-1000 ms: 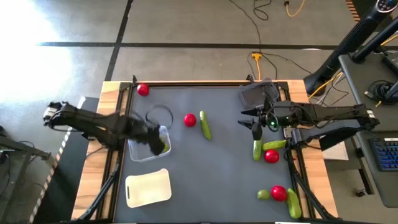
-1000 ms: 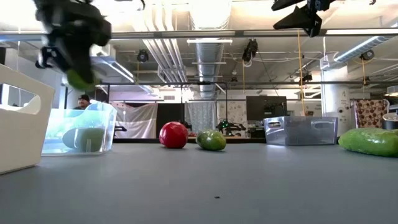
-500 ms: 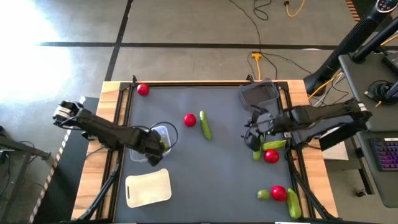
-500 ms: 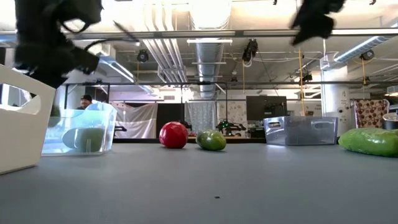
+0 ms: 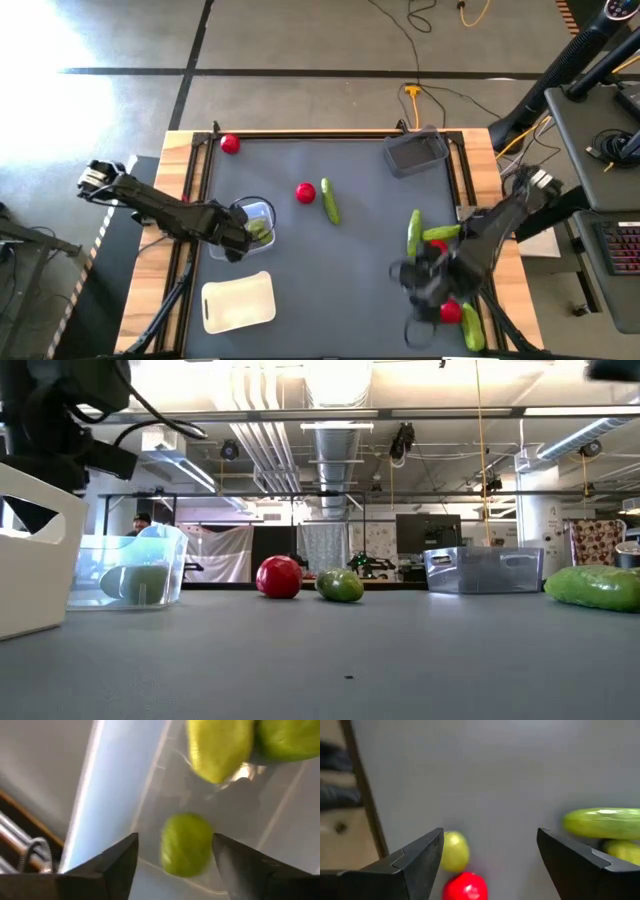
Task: Sort produce into baskets
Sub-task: Put the lime into the transparent bin
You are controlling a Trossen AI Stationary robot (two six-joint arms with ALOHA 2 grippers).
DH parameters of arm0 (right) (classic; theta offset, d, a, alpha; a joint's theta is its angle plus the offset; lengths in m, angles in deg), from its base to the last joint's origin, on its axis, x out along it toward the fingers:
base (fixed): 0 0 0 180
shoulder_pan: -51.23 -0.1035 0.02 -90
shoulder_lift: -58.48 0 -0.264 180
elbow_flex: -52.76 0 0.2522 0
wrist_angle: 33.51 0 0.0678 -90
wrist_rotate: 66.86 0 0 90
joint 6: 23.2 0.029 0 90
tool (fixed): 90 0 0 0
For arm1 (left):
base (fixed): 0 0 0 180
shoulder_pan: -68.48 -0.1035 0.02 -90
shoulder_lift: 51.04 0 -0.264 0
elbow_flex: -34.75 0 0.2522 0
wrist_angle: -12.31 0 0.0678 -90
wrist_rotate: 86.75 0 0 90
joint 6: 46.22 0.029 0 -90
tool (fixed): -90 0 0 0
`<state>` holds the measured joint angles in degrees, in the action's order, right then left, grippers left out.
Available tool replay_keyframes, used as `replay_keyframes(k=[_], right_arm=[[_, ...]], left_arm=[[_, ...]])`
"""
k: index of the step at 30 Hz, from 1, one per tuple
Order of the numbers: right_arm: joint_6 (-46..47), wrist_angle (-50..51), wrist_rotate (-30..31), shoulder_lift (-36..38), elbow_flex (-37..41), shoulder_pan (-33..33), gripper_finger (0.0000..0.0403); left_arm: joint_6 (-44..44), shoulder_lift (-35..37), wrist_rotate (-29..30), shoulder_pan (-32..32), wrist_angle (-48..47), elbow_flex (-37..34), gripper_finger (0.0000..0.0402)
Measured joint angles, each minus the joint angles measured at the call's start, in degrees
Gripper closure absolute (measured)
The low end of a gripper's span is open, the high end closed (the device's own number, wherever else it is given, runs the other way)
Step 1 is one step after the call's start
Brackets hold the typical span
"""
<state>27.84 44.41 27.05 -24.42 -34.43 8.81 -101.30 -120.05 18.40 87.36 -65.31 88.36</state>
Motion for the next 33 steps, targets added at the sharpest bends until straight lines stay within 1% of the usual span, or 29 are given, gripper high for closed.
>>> replay_keyframes(k=[3,5,8,12,15,18,21,26,29,33], right_arm=[[2.3,0.0,-0.1,-5.4,-3.0,-4.7,0.0085],[4.6,0.0,-0.5,-8.6,-5.3,-6.9,0.0085],[6.9,-0.5,-2.8,-12.9,-8.8,-9.2,0.0085],[7.7,-0.6,-6.5,-17.5,-13.1,-11.5,0.0087],[7.4,-0.5,-6.7,-19.6,-14.3,-11.9,0.0087],[6.8,2.2,-6.3,-21.5,-14.1,-11.7,0.0088],[4.5,5.1,-5.5,-22.8,-13.7,-11.2,0.0093],[1.3,3.5,-5.2,-23.0,-10.1,-10.9,0.0106],[0.2,2.5,-5.3,-22.8,-6.5,-10.9,0.0114],[-2.6,-1.9,-5.4,-22.6,-2.7,-10.8,0.0122]], left_arm=[[1.0,2.9,2.6,0.0,-2.4,-0.4,0.0128],[2.4,4.9,4.0,0.0,-2.1,-0.4,0.0116],[3.5,7.6,6.9,0.0,-2.9,0.2,0.0111],[3.7,10.8,7.5,0.1,-3.4,1.5,0.0113],[3.6,12.9,5.8,0.8,0.0,3.2,0.0114],[3.6,14.5,4.9,2.9,7.2,4.9,0.0114],[2.9,15.0,4.9,6.7,16.8,5.8,0.0114],[-2.2,13.0,6.7,15.6,29.5,6.3,0.0114],[-5.2,10.8,9.9,21.9,34.1,6.3,0.0114],[-9.4,7.9,12.2,28.6,36.0,6.3,0.0114]])
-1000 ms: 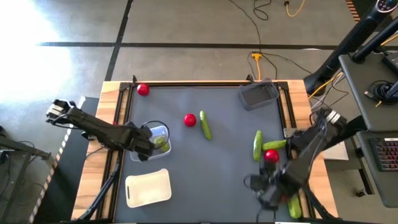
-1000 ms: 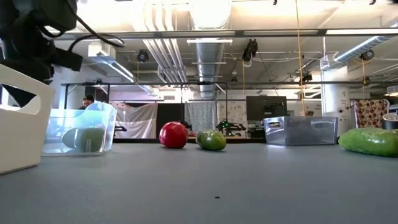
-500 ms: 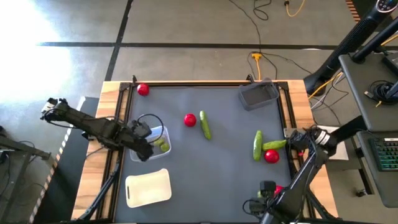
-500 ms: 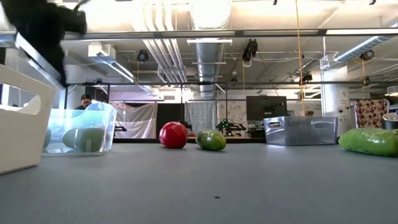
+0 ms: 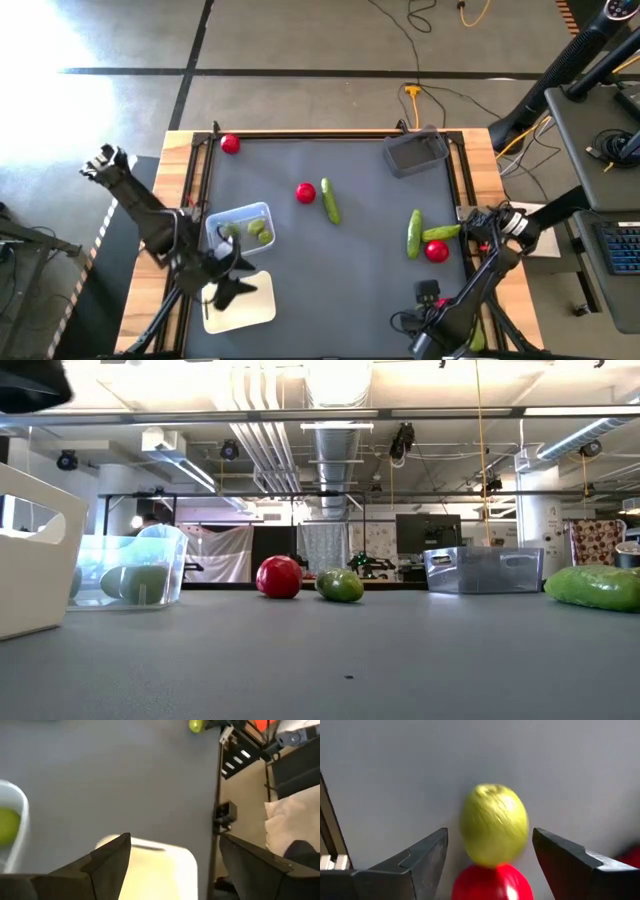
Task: Sort produce into baskets
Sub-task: Put the lime into the transparent bin
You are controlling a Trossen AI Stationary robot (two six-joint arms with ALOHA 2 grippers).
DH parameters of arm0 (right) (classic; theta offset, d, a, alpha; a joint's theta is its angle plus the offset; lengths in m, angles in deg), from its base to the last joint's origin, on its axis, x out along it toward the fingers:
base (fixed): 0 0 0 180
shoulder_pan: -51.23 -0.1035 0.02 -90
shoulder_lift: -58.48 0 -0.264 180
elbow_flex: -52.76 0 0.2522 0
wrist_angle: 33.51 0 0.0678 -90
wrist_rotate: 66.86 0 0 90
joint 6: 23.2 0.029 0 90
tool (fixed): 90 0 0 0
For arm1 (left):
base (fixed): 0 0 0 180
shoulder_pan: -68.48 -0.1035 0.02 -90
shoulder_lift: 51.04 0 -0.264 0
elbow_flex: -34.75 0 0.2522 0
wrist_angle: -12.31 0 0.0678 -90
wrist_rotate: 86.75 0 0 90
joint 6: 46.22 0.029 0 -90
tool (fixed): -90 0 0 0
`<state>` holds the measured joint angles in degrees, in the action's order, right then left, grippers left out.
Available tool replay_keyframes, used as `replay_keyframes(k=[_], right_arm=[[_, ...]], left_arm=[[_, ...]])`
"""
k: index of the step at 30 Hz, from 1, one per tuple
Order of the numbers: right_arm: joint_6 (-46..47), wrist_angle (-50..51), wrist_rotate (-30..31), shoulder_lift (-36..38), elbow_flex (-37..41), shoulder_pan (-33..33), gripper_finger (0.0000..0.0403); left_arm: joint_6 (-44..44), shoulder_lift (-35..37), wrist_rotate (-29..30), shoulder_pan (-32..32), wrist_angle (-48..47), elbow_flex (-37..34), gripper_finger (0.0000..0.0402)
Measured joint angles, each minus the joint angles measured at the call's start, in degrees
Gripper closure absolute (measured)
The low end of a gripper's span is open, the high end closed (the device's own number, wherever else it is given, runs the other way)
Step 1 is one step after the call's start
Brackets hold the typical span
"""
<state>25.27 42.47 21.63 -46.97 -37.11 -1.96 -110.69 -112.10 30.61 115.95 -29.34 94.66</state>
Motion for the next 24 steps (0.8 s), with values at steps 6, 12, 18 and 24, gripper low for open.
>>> replay_keyframes(k=[6,12,18,24], right_arm=[[-0.6,-5.0,-0.4,0.0,2.6,0.4,0.0151],[-0.6,-3.4,-3.6,0.1,0.4,2.8,0.0217],[-6.9,-6.3,5.1,0.7,-7.2,14.6,0.0234],[-18.4,-18.4,7.7,-2.9,-9.9,30.9,0.0234]], left_arm=[[-8.5,-2.8,5.5,7.8,0.4,0.0,0.0114],[-10.4,-2.8,14.0,14.3,-0.9,0.0,0.0115],[-6.2,-1.2,15.4,14.5,-6.7,-0.1,0.0118],[6.6,-1.5,16.3,12.3,-7.5,-0.1,0.0119]])
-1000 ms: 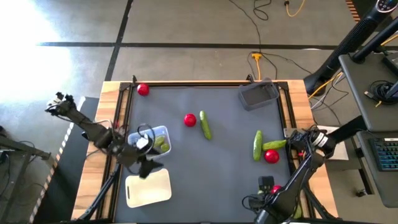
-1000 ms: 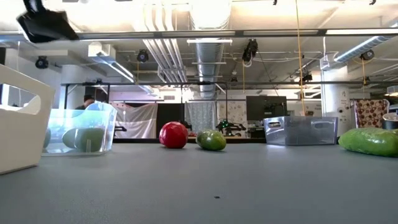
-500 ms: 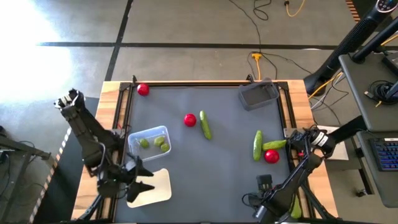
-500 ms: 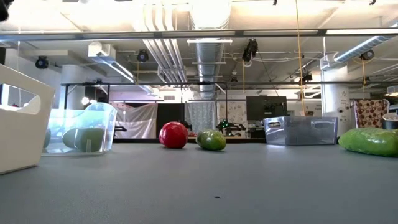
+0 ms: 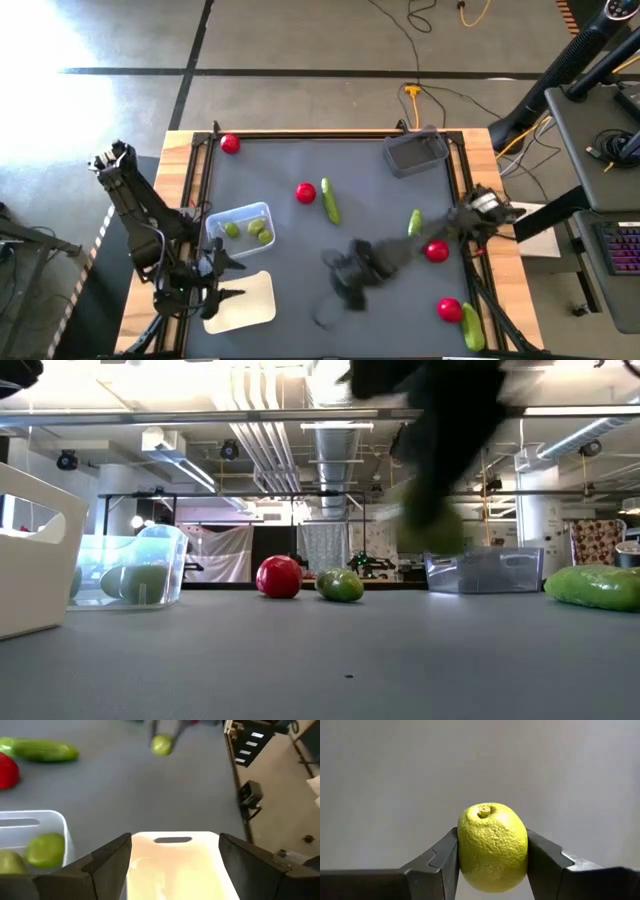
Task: Sort produce into baskets
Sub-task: Put the lime into the transparent bin
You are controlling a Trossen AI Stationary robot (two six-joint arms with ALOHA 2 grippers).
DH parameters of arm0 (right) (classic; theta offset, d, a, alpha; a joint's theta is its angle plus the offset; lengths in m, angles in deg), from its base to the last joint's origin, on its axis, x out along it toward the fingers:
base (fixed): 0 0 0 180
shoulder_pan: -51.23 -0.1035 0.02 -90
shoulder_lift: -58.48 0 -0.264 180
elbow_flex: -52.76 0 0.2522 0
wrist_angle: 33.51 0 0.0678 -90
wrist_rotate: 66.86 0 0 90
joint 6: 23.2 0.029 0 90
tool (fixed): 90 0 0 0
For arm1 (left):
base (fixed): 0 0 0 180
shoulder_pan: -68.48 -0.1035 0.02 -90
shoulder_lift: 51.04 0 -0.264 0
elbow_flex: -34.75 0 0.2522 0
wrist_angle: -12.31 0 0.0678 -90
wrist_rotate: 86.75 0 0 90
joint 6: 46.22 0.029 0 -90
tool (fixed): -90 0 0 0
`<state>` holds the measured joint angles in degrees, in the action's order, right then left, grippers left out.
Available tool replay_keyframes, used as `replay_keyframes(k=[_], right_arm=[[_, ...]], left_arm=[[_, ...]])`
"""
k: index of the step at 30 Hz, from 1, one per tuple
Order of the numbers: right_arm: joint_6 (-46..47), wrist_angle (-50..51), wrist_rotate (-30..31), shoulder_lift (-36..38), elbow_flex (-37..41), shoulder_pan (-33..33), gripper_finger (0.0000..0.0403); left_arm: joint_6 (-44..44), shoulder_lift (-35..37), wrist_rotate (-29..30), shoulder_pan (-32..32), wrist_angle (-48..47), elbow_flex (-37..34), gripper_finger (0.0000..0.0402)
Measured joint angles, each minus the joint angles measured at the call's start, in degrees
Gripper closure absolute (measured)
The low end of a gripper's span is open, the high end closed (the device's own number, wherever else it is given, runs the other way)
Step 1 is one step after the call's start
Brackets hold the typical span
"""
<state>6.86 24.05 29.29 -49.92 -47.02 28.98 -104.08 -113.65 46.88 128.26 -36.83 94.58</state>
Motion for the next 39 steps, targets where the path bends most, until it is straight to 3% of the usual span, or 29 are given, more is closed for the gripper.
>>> replay_keyframes(k=[4,9,16,22,26,31,39], right_arm=[[-4.6,-2.2,0.3,-3.1,-1.4,7.2,0.0234],[-10.0,-3.7,-0.5,-7.5,-3.9,10.0,0.0220],[-11.3,-3.3,0.3,-10.9,-8.9,10.0,0.0147],[-11.2,2.8,3.9,-4.7,-10.2,7.4,0.0077],[-8.2,8.0,7.7,1.3,-8.6,3.9,0.0056],[0.5,10.6,11.1,7.4,-5.4,-0.8,0.0057],[10.1,13.3,15.0,12.2,-1.9,-5.6,0.0055]], left_arm=[[1.3,0.2,-3.1,-3.6,-2.2,0.0,0.0119],[6.1,0.8,-7.5,-9.1,-2.1,0.0,0.0119],[14.0,0.7,-15.1,-19.4,-0.9,0.0,0.0103],[27.9,-3.6,-19.7,-30.4,6.9,0.0,0.0068],[35.1,-9.2,-22.6,-35.0,16.6,0.0,0.0058],[37.5,-16.4,-22.1,-38.2,28.1,0.0,0.0057],[35.8,-27.2,-22.1,-39.4,28.7,6.5,0.0057]])
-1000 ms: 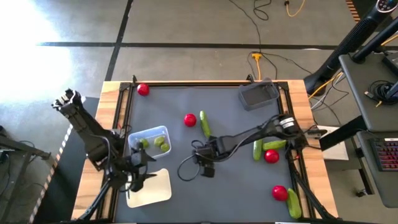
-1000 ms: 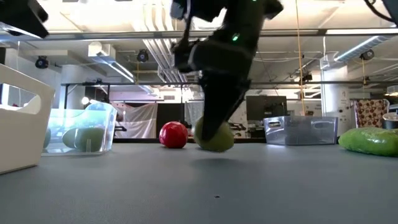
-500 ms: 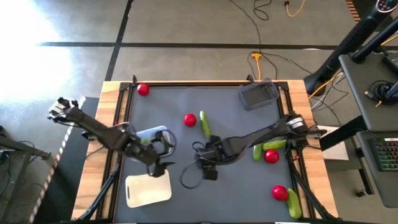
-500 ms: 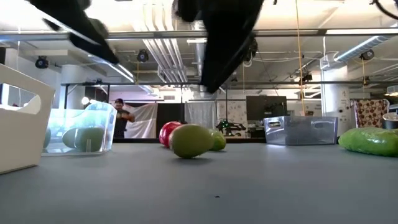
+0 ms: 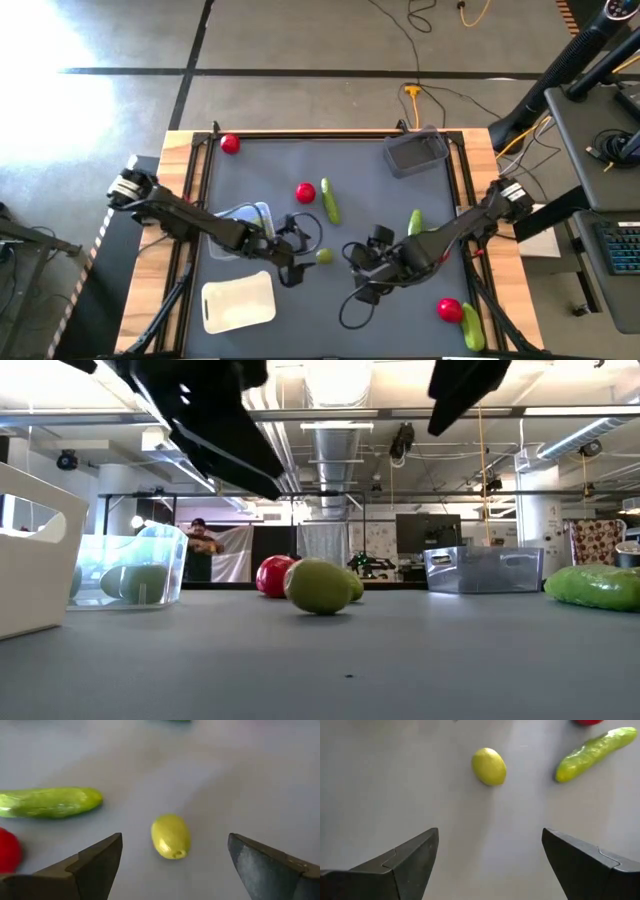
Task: Sort produce into baskets
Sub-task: Put the lime into the transparent bin
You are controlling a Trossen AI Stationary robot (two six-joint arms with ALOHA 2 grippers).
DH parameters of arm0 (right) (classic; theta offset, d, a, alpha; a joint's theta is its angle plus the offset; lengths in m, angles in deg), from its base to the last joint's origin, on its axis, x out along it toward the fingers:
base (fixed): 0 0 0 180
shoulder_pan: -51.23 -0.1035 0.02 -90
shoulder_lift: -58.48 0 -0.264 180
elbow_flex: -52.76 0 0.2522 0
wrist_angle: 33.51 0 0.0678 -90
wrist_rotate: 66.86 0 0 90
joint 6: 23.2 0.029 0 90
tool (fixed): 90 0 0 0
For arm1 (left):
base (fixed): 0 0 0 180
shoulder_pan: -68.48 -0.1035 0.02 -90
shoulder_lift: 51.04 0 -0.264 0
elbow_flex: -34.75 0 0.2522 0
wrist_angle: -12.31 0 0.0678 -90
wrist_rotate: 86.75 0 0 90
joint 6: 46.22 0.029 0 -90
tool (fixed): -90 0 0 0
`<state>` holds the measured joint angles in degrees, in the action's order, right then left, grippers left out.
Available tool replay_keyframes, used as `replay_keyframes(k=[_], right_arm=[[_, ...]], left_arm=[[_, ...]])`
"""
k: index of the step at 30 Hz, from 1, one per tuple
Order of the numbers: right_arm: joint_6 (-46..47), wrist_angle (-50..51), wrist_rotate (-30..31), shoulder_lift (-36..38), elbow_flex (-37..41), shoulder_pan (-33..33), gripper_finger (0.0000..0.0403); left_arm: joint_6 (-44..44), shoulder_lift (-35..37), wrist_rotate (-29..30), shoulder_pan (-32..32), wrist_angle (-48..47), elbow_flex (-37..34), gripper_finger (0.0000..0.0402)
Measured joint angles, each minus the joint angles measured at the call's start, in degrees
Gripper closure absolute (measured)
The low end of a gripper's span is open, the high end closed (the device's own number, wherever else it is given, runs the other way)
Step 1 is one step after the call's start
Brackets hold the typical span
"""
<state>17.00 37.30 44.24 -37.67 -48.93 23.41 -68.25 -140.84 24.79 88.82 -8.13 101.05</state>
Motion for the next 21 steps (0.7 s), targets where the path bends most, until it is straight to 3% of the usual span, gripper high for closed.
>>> replay_keyframes(k=[12,21], right_arm=[[-1.7,0.1,0.0,0.5,0.8,-0.5,0.0055],[-1.8,0.2,0.0,0.5,0.8,-1.9,0.0056]], left_arm=[[-7.6,-15.6,3.0,-0.2,3.1,5.9,0.0060],[-7.8,-20.9,5.0,-0.2,8.4,6.4,0.0126]])
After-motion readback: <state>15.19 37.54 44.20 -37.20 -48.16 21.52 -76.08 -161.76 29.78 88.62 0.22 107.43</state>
